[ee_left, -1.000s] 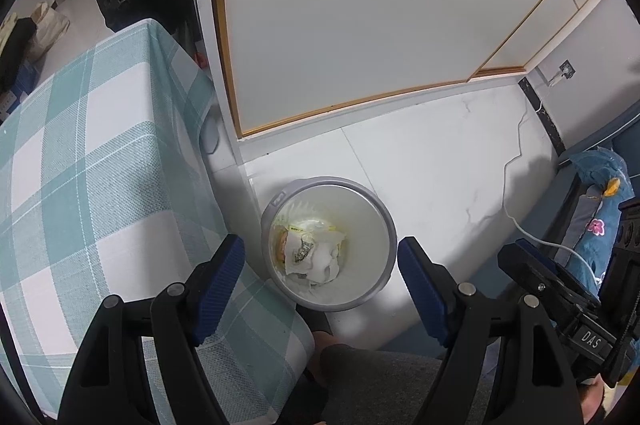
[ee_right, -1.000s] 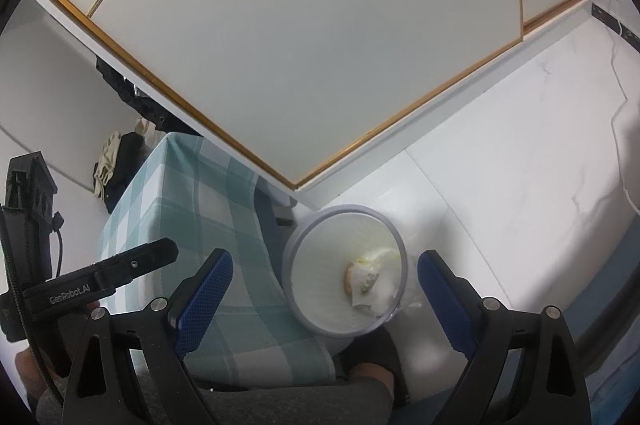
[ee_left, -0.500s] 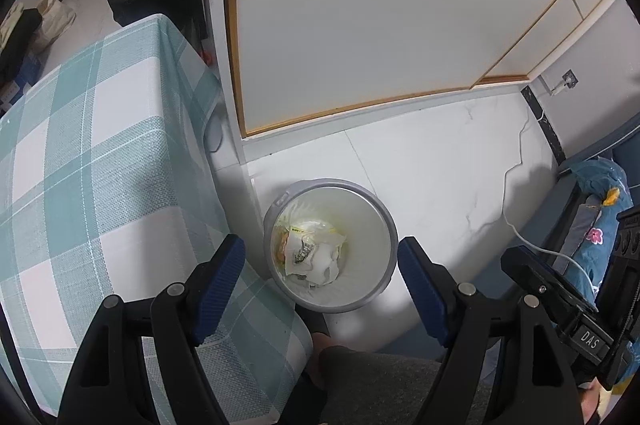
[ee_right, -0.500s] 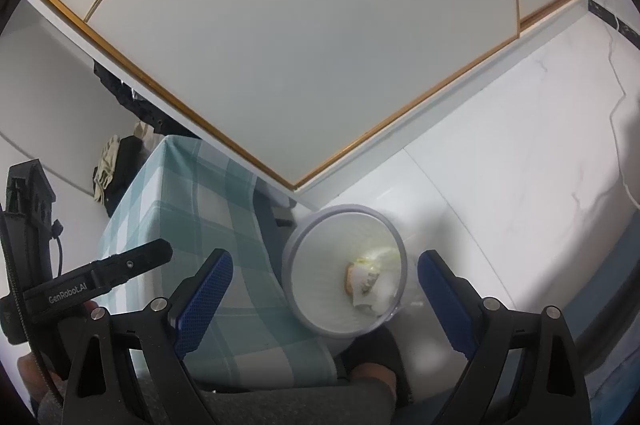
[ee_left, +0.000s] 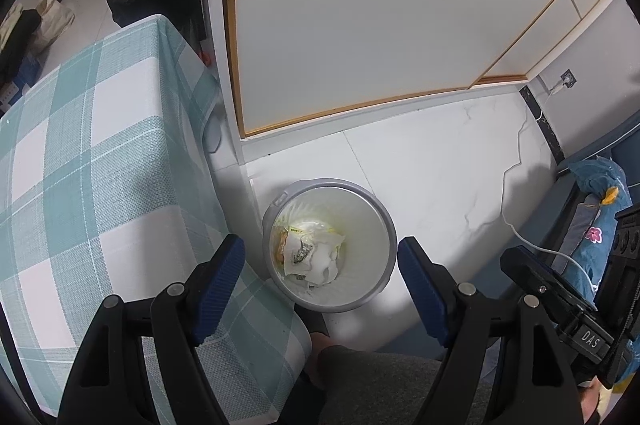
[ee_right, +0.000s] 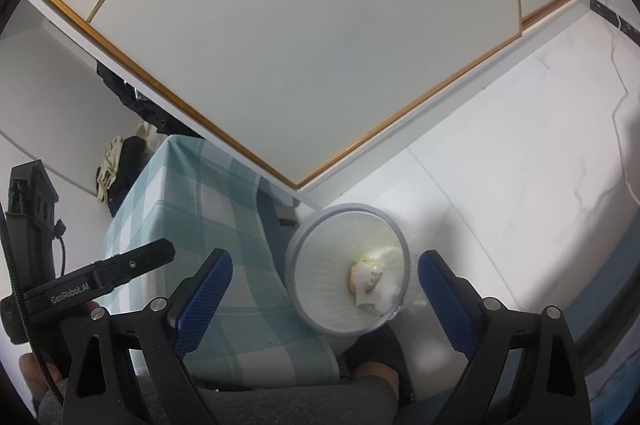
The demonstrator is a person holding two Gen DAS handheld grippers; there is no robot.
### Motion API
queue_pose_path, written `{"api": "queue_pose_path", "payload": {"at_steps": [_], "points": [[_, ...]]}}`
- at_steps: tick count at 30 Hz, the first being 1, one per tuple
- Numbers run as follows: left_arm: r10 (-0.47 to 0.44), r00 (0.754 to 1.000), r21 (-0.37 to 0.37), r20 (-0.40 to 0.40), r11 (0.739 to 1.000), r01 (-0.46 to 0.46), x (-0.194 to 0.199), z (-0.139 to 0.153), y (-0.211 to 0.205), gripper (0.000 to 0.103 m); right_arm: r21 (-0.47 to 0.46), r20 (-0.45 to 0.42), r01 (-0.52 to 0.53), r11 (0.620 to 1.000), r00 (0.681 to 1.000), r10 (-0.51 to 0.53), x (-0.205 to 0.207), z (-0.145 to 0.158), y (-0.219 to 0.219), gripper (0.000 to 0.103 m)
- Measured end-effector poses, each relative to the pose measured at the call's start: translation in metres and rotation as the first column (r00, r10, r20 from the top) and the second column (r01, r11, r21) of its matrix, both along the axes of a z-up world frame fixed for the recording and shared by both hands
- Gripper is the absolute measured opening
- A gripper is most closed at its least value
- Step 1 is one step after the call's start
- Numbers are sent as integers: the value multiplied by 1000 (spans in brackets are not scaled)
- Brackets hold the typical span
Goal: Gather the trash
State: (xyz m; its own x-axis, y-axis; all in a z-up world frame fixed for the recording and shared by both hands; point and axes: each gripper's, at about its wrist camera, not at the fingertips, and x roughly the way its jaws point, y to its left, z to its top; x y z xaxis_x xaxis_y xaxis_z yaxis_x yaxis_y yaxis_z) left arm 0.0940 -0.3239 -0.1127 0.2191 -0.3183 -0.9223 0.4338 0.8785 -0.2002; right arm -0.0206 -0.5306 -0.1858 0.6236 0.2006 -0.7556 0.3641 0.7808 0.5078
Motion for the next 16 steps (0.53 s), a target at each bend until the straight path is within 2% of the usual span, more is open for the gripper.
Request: {"api": "queue_pose_path", "payload": {"at_steps": [5, 11, 14, 16], "points": [[-6, 1000, -16, -5, 1000, 6, -1, 0, -1, 76, -2, -3, 8, 1000, 1000, -8, -2, 1, -1, 95], [-7, 999, -26, 47, 1000, 8, -4, 6, 1, 76, -10, -2, 16, 1000, 1000, -16, -4, 4, 0, 95], [11, 996, -37, 84, 999, -8, -5, 11, 6, 76, -39, 0, 20, 999, 1000, -20, -5, 13, 2, 95], [21, 997, -43, 79, 999, -18, -4, 11, 11, 76, -59, 10, 20, 998, 1000, -20, -5, 23, 5, 95]]}}
